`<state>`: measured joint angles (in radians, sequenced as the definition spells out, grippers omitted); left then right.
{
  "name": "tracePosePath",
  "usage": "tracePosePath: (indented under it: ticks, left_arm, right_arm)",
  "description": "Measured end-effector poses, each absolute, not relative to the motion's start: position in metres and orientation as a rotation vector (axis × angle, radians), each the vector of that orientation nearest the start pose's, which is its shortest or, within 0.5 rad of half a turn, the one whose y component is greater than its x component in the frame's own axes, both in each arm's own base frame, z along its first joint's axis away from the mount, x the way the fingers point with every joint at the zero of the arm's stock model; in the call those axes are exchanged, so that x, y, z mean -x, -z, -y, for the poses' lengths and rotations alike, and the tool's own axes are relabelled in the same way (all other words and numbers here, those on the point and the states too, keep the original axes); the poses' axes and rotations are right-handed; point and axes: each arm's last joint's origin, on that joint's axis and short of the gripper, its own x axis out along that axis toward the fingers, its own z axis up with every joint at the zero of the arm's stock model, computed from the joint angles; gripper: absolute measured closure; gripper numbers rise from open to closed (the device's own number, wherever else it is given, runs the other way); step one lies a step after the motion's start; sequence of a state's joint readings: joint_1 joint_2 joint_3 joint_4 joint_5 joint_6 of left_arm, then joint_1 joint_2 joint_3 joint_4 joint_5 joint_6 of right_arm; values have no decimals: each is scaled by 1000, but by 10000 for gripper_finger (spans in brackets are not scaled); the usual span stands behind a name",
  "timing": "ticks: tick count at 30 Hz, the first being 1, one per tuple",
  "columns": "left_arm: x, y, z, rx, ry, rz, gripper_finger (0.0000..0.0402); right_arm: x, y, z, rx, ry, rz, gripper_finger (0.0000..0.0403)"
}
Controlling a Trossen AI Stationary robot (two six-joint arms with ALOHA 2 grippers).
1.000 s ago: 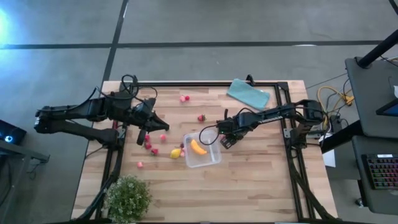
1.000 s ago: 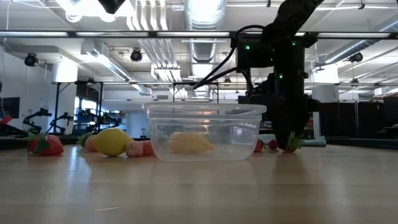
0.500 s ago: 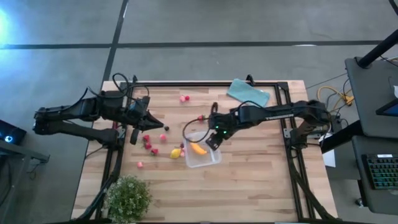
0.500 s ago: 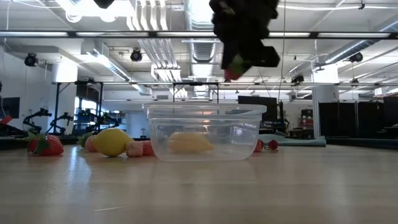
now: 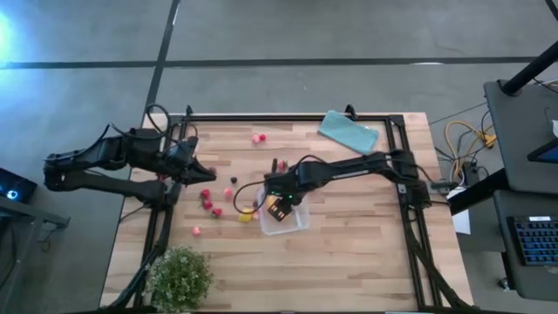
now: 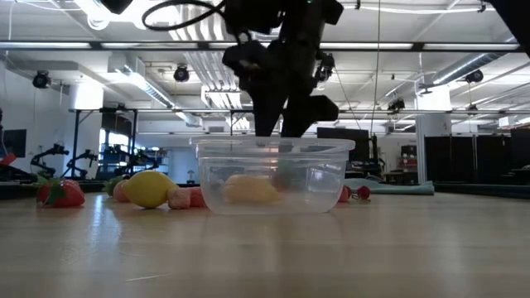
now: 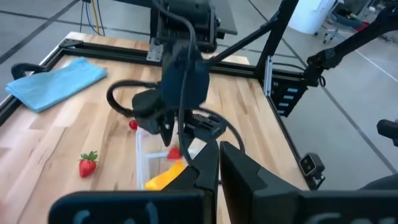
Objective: Pick and placing Produce into tupperware
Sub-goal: Put the red strawberry into the transparent bin, then put the red cherry into the transparent bin
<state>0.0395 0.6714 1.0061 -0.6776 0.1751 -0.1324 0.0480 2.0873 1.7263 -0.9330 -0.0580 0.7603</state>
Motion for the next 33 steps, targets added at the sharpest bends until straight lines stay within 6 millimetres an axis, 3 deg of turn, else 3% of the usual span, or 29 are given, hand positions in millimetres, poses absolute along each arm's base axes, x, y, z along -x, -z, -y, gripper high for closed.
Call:
tracePosePath:
  ticks: [3, 5, 9, 12, 20, 26, 33]
  left_arm:
    - [-112, -373, 1, 155, 114, -349, 402]
    - [-109, -373, 1, 156, 114, -349, 402]
    - [-101, -375, 1, 154, 116, -320, 402]
    - [-96, -377, 1, 152, 117, -301, 402]
    - [-92, -378, 1, 155, 95, -283, 402]
    - [-95, -377, -3, 164, -20, -285, 402]
    - [-96, -377, -7, 169, -164, -278, 402]
  right_arm:
    - [-433, -210, -23, -620, 442, -1275, 186]
    - [-433, -220, -21, -564, 475, -1283, 173]
    - [-414, -255, -11, -371, 569, -1332, 158]
    - [-394, -265, 5, -230, 556, -1429, 159]
    - [-348, -242, 36, 178, 178, -1536, 174]
    - [-313, -225, 65, 211, 90, -1516, 169]
    - [-301, -207, 73, 348, -50, -1449, 158]
